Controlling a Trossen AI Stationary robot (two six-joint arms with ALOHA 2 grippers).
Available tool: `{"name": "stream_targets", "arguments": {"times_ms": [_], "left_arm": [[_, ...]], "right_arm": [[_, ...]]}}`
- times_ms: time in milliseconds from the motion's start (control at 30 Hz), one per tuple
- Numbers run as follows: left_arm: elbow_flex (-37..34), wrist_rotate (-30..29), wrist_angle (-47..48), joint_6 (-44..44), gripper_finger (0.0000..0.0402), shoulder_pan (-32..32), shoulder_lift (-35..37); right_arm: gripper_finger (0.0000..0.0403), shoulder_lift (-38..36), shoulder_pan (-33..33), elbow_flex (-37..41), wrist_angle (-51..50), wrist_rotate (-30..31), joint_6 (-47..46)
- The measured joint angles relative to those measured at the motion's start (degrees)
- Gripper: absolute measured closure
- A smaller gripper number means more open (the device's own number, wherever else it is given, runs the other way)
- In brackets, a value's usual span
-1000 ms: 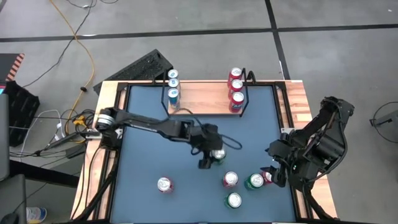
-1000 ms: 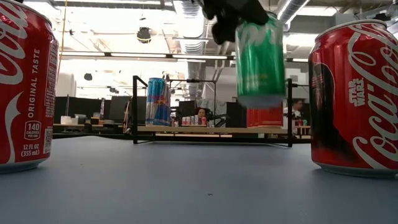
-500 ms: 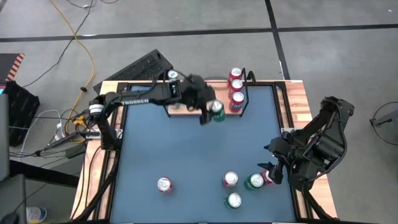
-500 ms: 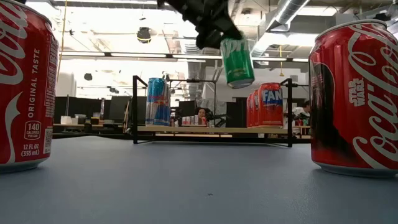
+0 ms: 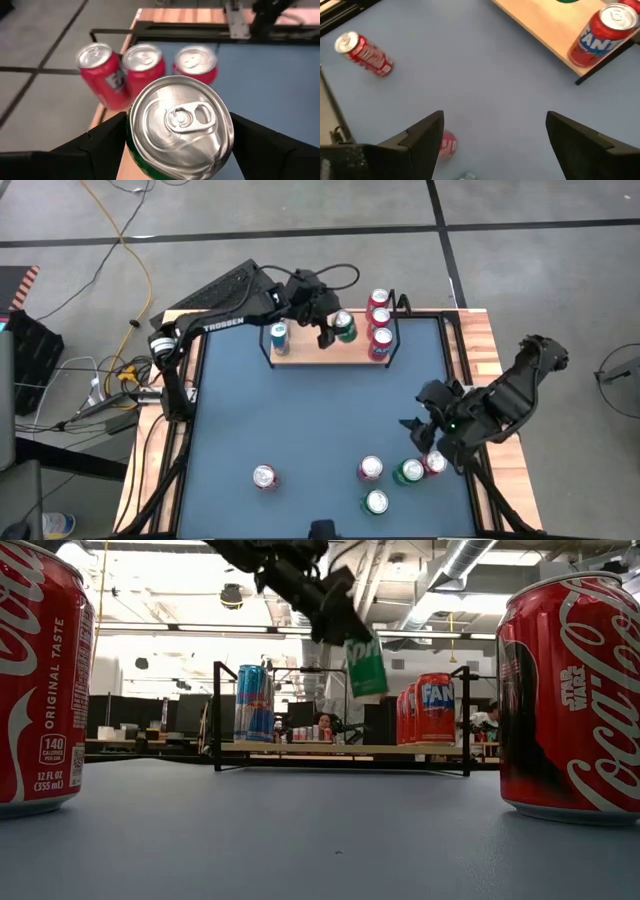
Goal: Place canned beverage on shelf
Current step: Put the top green soda can on the shelf
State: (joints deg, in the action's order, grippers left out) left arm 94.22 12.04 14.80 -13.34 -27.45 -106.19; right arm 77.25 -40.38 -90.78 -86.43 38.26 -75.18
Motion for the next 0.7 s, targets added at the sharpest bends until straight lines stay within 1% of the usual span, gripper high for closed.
{"name": "stream_targets", "arguments": {"times_ms": [67,233,400,567,700], "left_arm": [[0.06,0.02,0.36,-1.16,0.0106,-1.01,-1.06],[2.85,1.86,0.93,-1.43,0.0106,-3.37,-4.43],[7.79,3.95,2.34,-1.27,0.0106,-4.72,-7.97],[15.40,4.27,6.16,-2.63,0.0106,-5.51,-14.03],[25.19,3.35,12.30,-5.86,0.0106,-5.76,-20.08]], "right_arm": [[0.0070,-0.02,1.30,0.00,-0.08,0.00,0.37],[0.0070,-0.01,3.87,0.00,0.19,-0.16,2.55],[0.0070,0.00,5.46,0.00,0.14,-0.39,6.77],[0.0070,-0.02,8.14,0.00,0.08,-0.48,12.02],[0.0070,-0.02,10.85,0.00,0.06,-0.68,15.32]]}}
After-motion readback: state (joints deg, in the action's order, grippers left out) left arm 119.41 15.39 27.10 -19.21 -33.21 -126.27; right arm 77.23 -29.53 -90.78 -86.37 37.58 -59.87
